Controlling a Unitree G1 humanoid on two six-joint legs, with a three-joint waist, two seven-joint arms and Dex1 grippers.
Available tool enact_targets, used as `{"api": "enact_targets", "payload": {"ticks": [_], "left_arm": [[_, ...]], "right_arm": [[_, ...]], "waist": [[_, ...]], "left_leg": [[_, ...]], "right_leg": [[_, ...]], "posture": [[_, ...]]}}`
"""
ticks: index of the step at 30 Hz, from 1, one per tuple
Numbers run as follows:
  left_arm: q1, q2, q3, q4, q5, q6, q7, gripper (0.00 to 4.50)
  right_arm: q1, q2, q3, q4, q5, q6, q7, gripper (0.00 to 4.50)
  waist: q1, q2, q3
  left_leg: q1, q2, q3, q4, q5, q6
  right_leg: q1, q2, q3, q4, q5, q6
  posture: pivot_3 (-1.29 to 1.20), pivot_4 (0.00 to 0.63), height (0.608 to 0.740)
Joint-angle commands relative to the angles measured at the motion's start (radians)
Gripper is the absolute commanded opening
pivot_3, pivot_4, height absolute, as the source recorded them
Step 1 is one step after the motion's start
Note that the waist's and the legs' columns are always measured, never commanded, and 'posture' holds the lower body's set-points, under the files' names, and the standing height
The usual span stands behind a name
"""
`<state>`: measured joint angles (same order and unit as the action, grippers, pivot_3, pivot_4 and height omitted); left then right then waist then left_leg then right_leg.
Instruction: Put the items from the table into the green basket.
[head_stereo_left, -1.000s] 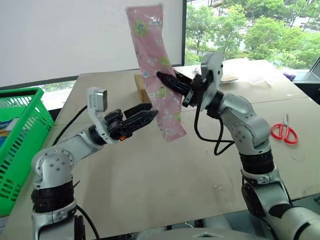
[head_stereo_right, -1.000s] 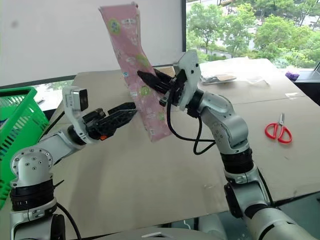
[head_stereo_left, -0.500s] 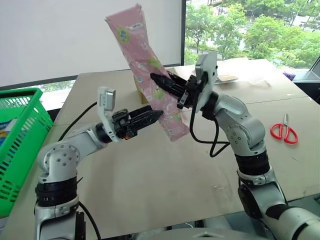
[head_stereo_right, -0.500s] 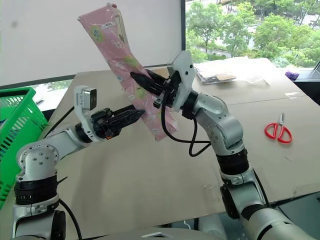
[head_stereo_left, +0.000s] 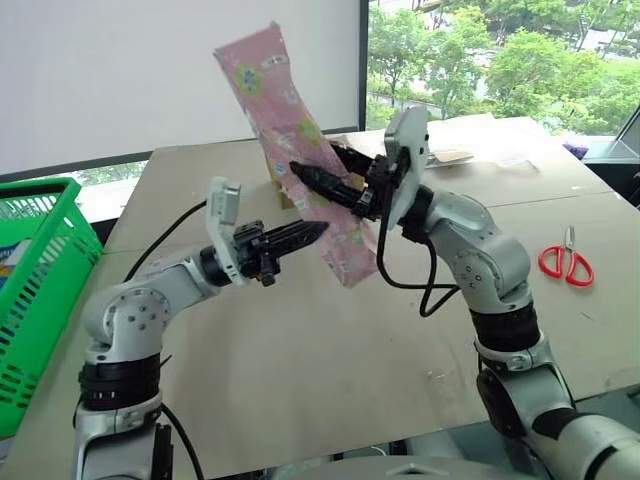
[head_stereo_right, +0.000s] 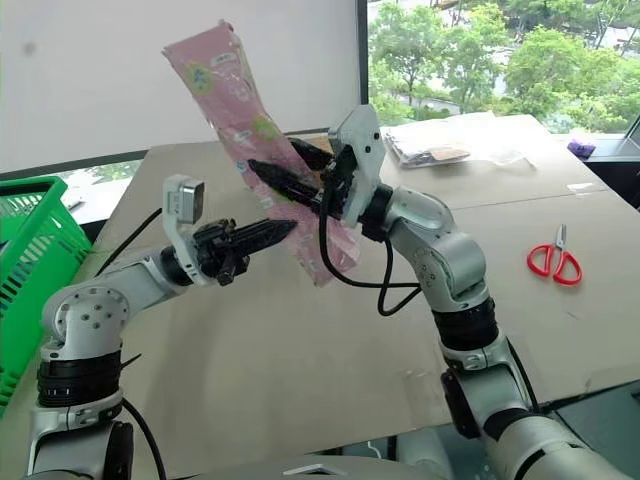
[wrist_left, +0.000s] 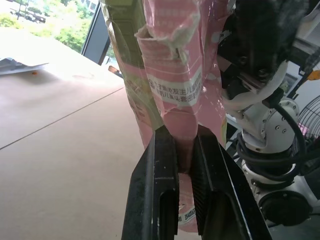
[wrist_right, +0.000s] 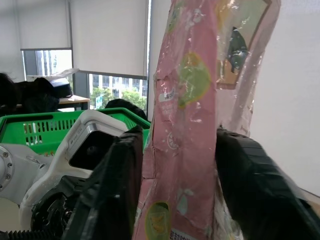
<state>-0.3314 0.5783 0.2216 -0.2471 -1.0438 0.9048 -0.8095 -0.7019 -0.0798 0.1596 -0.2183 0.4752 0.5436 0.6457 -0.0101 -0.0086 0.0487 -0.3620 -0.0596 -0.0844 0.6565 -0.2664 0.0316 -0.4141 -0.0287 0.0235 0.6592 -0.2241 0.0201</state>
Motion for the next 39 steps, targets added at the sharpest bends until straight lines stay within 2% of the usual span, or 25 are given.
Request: {"api": "enact_targets", "payload": {"ticks": [1, 4, 7, 10, 13, 16, 20, 27, 31, 37, 38, 39], "left_arm": [[-0.025, 0.01, 0.014, -0.006, 0.039, -0.056, 0.002, 0.0], [-0.042, 0.058, 0.114, 0.012, 0.049, -0.081, 0.037, 0.0], [-0.045, 0.138, 0.161, 0.027, 0.117, -0.119, 0.053, 0.0], [-0.083, 0.211, 0.194, 0.085, 0.228, -0.17, 0.128, 0.0], [-0.093, 0.322, 0.167, 0.163, 0.427, -0.249, 0.198, 0.0], [-0.119, 0.417, 0.171, 0.259, 0.593, -0.346, 0.277, 0.0], [-0.14, 0.548, 0.257, 0.353, 0.691, -0.352, 0.332, 0.0], [-0.002, 0.754, 0.392, 0.554, 0.855, -0.353, 0.313, 0.0], [0.034, 0.779, 0.445, 0.629, 0.886, -0.326, 0.312, 0.0], [0.17, 0.786, 0.543, 0.686, 0.952, -0.324, 0.275, 0.0], [0.182, 0.786, 0.553, 0.699, 0.96, -0.332, 0.278, 0.68], [0.188, 0.786, 0.557, 0.708, 0.965, -0.34, 0.279, 0.91]], "right_arm": [[-0.006, -0.041, -0.01, -0.054, 0.035, 0.023, 0.034, 3.9], [0.02, -0.173, -0.076, -0.046, 0.061, 0.058, 0.096, 3.9], [0.044, -0.274, -0.126, -0.057, 0.124, 0.089, 0.167, 3.9], [0.067, -0.35, -0.145, -0.076, 0.187, 0.129, 0.237, 3.9], [0.074, -0.39, -0.145, -0.091, 0.248, 0.173, 0.297, 3.9], [0.076, -0.397, -0.141, -0.103, 0.288, 0.187, 0.331, 3.9], [0.072, -0.38, -0.136, -0.111, 0.31, 0.161, 0.365, 3.9], [0.045, -0.316, -0.12, -0.064, 0.295, 0.078, 0.407, 3.9], [0.032, -0.287, -0.102, -0.022, 0.26, 0.023, 0.425, 3.9], [0.027, -0.265, -0.091, 0.008, 0.23, -0.014, 0.413, 3.9], [0.031, -0.265, -0.09, 0.006, 0.228, -0.015, 0.412, 3.93], [0.034, -0.264, -0.088, 0.004, 0.226, -0.016, 0.412, 3.93]], "waist": [[0.0, 0.0, 0.0], [0.004, 0.0, 0.0], [0.008, -0.001, 0.001], [0.01, 0.001, 0.002], [0.006, 0.001, 0.002], [0.007, 0.001, 0.002], [0.021, -0.005, 0.004], [0.039, -0.007, 0.005], [0.064, -0.008, 0.004], [0.087, -0.014, 0.003], [0.091, -0.017, 0.004], [0.094, -0.018, 0.004]], "left_leg": [[0.0, 0.0, 0.0, -0.001, 0.0, 0.0], [0.0, 0.0, 0.0, -0.002, 0.0, 0.0], [-0.001, 0.0, -0.001, -0.003, 0.0, 0.0], [-0.001, 0.0, 0.0, -0.005, 0.0, 0.0], [0.0, 0.001, 0.0, -0.006, 0.0, 0.0], [0.0, 0.001, 0.0, -0.007, 0.0, 0.0], [-0.002, 0.002, -0.001, -0.007, 0.0, 0.0], [-0.004, 0.0, -0.001, -0.011, -0.001, 0.001], [-0.003, 0.0, -0.001, -0.014, 0.0, 0.0], [-0.003, 0.0, -0.003, -0.014, 0.0, -0.001], [-0.004, 0.0, -0.003, -0.014, -0.001, -0.002], [-0.004, 0.0, -0.003, -0.014, -0.002, -0.004]], "right_leg": [[0.0, 0.0, 0.0, 0.0, 0.0, 0.0], [0.0, 0.0, -0.001, -0.002, 0.0, 0.0], [0.0, -0.001, -0.001, -0.003, 0.0, 0.0], [0.0, -0.001, -0.001, -0.005, 0.0, 0.0], [0.0, 0.0, -0.001, -0.006, -0.001, -0.001], [0.0, 0.0, -0.001, -0.006, -0.001, -0.001], [-0.002, 0.0, -0.003, -0.007, -0.001, -0.001], [-0.005, -0.003, -0.003, -0.008, 0.0, 0.0], [-0.006, -0.003, -0.005, -0.006, -0.001, -0.001], [-0.006, -0.004, -0.007, -0.007, -0.001, -0.001], [-0.006, -0.004, -0.007, -0.007, -0.001, -0.001], [-0.006, -0.004, -0.007, -0.007, -0.001, -0.001]], "posture": [[0.06, 0.0, 0.74], [0.06, 0.0, 0.74], [0.06, 0.0, 0.74], [0.05, 0.0, 0.74], [0.06, 0.0, 0.74], [0.09, 0.0, 0.74], [0.11, 0.0, 0.74], [0.18, 0.0, 0.74], [0.18, 0.0, 0.74], [0.2, 0.0, 0.74], [0.2, 0.0, 0.74], [0.2, 0.0, 0.74]]}}
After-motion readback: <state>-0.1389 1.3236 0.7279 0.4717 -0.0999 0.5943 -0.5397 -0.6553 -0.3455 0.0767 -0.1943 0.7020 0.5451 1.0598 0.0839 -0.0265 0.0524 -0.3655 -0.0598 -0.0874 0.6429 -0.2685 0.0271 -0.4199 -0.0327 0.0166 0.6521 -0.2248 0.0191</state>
